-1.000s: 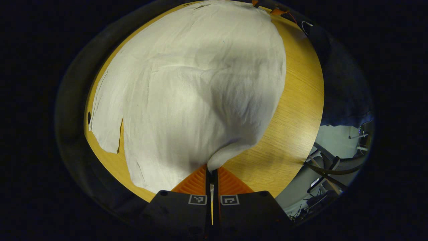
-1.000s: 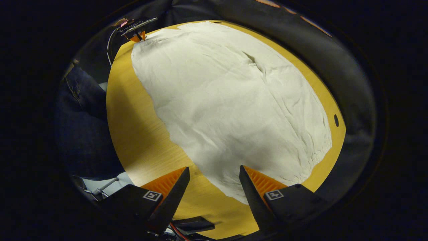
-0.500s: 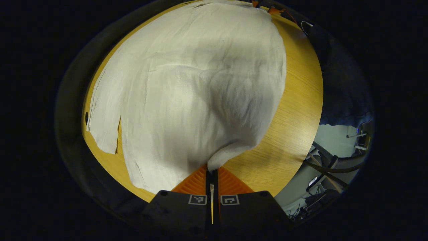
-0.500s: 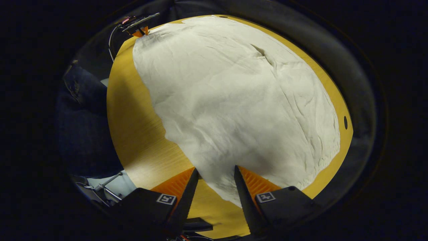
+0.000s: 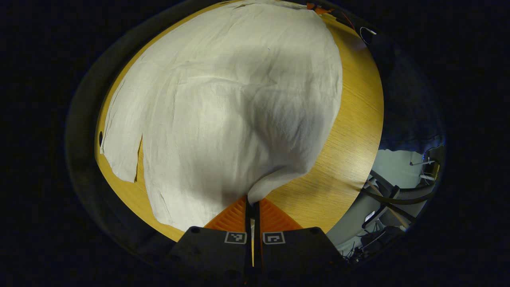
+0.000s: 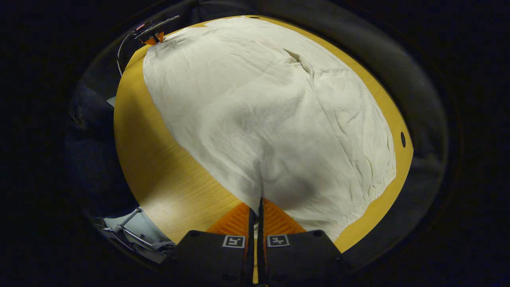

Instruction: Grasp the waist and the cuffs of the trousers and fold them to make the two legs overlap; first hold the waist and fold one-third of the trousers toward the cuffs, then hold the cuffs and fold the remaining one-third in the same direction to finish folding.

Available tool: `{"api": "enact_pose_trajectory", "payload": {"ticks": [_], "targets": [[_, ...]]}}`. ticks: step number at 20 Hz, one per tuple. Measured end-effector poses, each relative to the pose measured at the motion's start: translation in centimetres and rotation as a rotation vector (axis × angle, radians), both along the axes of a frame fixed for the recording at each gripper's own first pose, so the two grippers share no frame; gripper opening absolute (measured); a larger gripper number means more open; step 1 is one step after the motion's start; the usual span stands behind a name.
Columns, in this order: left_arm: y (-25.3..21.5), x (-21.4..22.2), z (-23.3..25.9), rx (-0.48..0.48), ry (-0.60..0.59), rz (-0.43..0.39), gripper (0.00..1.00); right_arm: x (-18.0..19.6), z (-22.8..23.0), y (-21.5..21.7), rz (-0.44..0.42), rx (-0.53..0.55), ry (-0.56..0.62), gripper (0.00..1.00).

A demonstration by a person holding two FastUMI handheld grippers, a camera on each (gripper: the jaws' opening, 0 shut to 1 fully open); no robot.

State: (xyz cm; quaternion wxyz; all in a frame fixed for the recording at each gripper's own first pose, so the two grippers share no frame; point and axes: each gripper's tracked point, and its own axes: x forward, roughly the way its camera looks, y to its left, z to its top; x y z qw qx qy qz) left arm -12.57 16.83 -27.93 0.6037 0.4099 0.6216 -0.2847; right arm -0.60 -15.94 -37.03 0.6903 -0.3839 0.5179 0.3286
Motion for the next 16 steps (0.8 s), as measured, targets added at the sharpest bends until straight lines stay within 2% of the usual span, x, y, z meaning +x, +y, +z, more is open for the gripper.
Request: {"api": "enact_pose_trajectory", "payload": {"ticks": [1,2,5,8,11,14,16], "targets": [[0.0,0.0,0.0,0.000,-0.003,0.015,0.00,0.1,0.1,-0.1,-0.010,0.004,-0.013,0.02],[0.0,-0.1,0.0,-0.007,-0.014,0.041,0.00,0.6,0.3,0.0,-0.031,0.011,-0.038,0.02],[-0.1,0.6,0.2,-0.055,-0.112,0.161,0.00,1.5,1.7,0.3,-0.175,0.088,-0.121,0.02],[-1.1,2.5,1.0,-0.139,-0.262,0.318,0.00,3.0,3.8,0.9,-0.319,0.169,-0.224,0.02],[-2.2,6.3,2.8,-0.199,-0.445,0.454,0.00,5.1,5.6,1.1,-0.427,0.203,-0.346,0.02],[-3.3,11.6,5.7,-0.216,-0.653,0.510,0.00,8.0,7.8,1.4,-0.555,0.251,-0.458,0.02],[-3.9,15.7,7.7,-0.236,-0.779,0.583,0.00,10.1,9.4,2.0,-0.651,0.310,-0.536,0.02]]}}
